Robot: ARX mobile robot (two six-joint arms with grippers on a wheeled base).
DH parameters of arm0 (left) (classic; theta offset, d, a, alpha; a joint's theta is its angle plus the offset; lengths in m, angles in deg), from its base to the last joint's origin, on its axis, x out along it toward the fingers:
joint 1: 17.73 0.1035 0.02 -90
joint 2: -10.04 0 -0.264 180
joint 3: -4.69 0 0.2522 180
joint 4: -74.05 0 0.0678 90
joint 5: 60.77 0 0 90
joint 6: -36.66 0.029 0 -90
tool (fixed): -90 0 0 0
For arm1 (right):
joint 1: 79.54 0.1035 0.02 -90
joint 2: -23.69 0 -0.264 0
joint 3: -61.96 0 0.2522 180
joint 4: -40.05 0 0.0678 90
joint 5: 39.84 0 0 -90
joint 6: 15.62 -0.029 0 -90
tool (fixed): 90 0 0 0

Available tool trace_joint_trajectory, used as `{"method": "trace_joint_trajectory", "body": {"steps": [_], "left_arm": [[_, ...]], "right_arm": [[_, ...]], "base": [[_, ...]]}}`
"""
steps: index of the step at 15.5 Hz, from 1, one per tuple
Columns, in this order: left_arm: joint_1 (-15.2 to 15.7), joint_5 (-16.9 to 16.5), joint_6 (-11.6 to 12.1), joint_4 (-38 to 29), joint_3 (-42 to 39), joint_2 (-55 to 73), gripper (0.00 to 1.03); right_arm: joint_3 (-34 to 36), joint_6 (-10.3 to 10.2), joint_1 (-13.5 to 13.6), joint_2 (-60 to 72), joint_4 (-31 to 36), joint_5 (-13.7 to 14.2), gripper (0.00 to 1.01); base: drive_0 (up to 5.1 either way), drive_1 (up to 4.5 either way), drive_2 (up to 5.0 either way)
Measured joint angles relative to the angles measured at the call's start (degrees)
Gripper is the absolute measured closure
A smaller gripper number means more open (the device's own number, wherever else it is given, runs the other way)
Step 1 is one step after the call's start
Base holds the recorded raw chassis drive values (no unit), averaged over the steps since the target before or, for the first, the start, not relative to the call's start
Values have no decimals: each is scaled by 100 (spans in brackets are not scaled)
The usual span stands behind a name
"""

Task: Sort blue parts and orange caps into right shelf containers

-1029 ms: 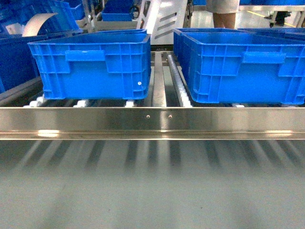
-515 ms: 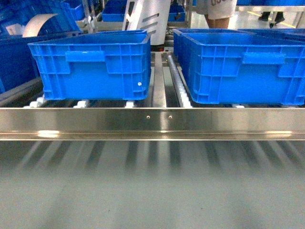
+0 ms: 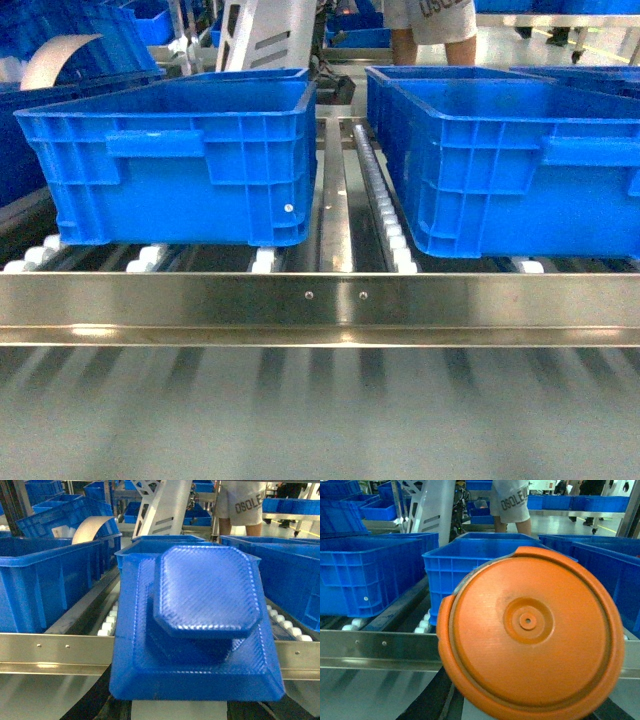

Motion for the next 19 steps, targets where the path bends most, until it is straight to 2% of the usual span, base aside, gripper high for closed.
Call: {"method": "trace_joint_trajectory", "body": {"steps": [19], "left_arm": [[0,2,-2,17,0,0,61]], "right_arm": [[0,0,0,-2,15,-2,61]], "base": [[0,0,0]]}}
